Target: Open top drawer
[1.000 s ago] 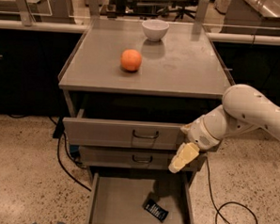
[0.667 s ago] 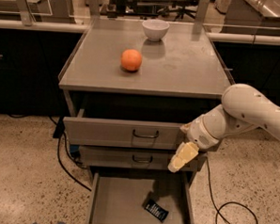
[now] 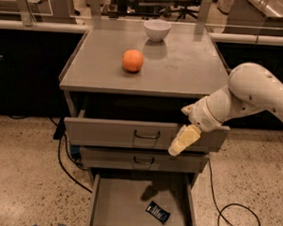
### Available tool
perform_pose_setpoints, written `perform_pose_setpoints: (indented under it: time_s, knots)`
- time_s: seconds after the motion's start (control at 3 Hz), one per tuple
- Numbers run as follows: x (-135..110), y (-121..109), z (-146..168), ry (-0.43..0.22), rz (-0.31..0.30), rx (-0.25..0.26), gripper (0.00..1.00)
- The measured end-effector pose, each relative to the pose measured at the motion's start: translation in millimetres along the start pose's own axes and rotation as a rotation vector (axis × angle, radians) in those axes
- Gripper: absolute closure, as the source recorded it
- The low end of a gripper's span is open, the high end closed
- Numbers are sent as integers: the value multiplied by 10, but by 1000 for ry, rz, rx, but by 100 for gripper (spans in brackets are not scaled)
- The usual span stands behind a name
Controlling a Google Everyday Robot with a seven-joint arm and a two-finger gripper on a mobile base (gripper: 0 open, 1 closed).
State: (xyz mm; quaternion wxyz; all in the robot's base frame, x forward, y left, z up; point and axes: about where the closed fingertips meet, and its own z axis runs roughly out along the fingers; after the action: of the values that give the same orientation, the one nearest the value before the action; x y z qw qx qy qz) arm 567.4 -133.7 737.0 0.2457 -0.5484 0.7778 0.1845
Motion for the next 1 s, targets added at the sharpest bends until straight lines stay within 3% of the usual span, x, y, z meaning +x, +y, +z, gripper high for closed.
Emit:
perform_pose_setpoints:
  time_s: [0.33,0.67,1.0]
  knots:
    - [-62,-202,63,1,-14,22,0]
    - [145,-378,441,50,24,-13,0]
    - [368,-374,722,57,70,-60,0]
